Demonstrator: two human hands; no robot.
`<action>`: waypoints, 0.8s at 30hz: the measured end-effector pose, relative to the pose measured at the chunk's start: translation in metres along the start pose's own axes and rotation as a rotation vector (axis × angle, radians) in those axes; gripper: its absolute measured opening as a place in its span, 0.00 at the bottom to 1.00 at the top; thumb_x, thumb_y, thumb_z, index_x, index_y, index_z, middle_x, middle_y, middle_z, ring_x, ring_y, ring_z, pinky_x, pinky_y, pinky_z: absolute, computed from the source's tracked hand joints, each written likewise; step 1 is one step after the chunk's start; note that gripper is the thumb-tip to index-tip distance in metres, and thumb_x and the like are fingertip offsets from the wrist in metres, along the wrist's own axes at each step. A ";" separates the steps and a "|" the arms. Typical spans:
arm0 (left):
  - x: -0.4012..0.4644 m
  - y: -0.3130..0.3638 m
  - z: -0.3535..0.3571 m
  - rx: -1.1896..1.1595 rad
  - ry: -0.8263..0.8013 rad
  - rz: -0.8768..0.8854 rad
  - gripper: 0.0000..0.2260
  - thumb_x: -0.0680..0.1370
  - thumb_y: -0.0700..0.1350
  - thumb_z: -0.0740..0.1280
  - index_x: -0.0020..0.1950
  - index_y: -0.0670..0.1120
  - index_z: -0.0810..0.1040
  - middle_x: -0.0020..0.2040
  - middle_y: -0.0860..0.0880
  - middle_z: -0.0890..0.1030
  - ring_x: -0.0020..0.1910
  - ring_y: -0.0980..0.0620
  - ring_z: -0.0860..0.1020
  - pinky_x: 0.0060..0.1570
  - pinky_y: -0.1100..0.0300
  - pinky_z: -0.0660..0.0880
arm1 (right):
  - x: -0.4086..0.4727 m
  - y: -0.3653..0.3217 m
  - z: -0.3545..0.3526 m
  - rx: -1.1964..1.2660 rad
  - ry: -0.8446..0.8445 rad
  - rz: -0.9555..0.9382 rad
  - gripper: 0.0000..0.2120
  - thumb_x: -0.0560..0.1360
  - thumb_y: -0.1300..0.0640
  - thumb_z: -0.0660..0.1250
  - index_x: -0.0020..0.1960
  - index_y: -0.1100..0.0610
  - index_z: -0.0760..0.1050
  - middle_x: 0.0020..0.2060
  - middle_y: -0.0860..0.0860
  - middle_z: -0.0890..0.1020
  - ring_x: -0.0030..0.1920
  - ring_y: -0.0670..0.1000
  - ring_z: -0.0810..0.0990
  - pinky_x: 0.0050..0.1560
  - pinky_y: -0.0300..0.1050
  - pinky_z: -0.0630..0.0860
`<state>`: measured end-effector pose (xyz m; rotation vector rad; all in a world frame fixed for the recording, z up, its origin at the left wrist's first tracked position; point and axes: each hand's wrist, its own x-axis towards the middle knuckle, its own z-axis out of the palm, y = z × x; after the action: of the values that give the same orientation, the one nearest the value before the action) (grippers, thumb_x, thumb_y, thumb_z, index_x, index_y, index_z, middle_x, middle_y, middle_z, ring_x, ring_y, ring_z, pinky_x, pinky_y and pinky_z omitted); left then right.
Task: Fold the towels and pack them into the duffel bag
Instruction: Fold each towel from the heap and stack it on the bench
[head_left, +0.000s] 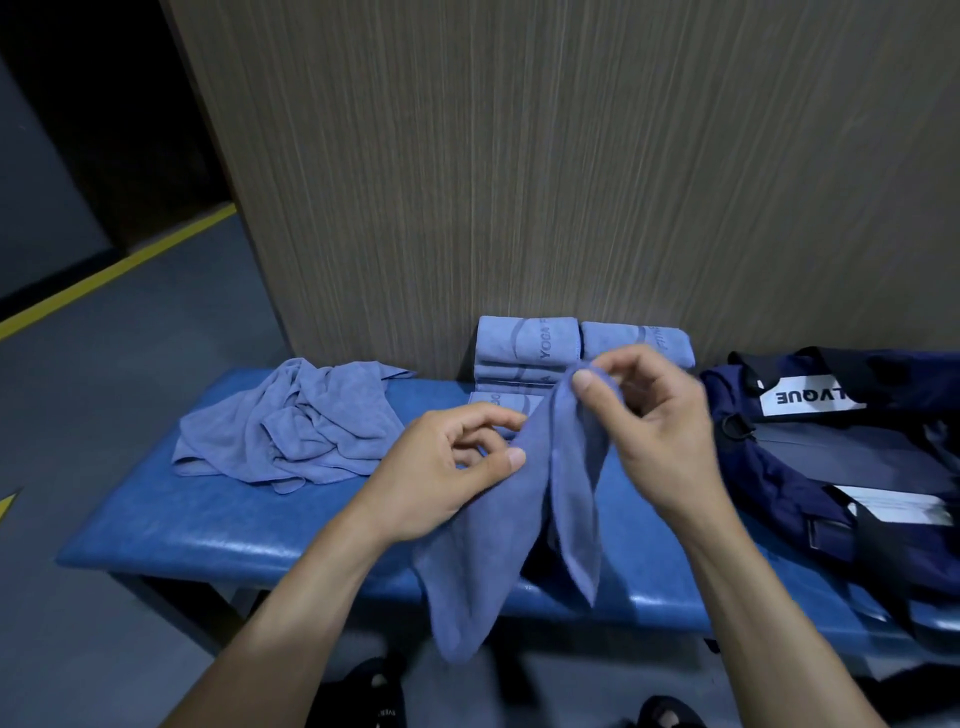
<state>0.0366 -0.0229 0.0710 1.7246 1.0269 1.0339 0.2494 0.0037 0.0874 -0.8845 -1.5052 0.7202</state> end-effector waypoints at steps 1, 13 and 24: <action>0.000 -0.002 -0.001 0.038 -0.016 -0.009 0.10 0.78 0.44 0.72 0.59 0.51 0.81 0.40 0.53 0.81 0.36 0.55 0.74 0.40 0.63 0.72 | 0.006 -0.003 -0.005 0.011 0.070 -0.019 0.05 0.78 0.62 0.72 0.45 0.54 0.78 0.38 0.43 0.80 0.36 0.42 0.76 0.40 0.38 0.71; 0.007 -0.009 0.005 0.483 0.083 0.219 0.17 0.76 0.30 0.63 0.52 0.50 0.84 0.47 0.59 0.82 0.49 0.59 0.80 0.49 0.66 0.73 | 0.026 -0.049 -0.008 -0.291 0.124 -0.298 0.04 0.78 0.57 0.72 0.47 0.56 0.79 0.39 0.46 0.82 0.39 0.47 0.80 0.43 0.45 0.77; 0.011 -0.009 0.017 0.183 -0.212 0.046 0.12 0.78 0.42 0.71 0.55 0.57 0.76 0.52 0.54 0.76 0.53 0.53 0.75 0.49 0.57 0.75 | 0.027 -0.040 -0.007 -0.112 0.044 -0.253 0.05 0.79 0.62 0.70 0.48 0.53 0.77 0.42 0.43 0.81 0.45 0.45 0.80 0.49 0.42 0.76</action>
<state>0.0540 -0.0147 0.0598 1.9671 0.9732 0.7845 0.2506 0.0056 0.1361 -0.7697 -1.5944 0.4328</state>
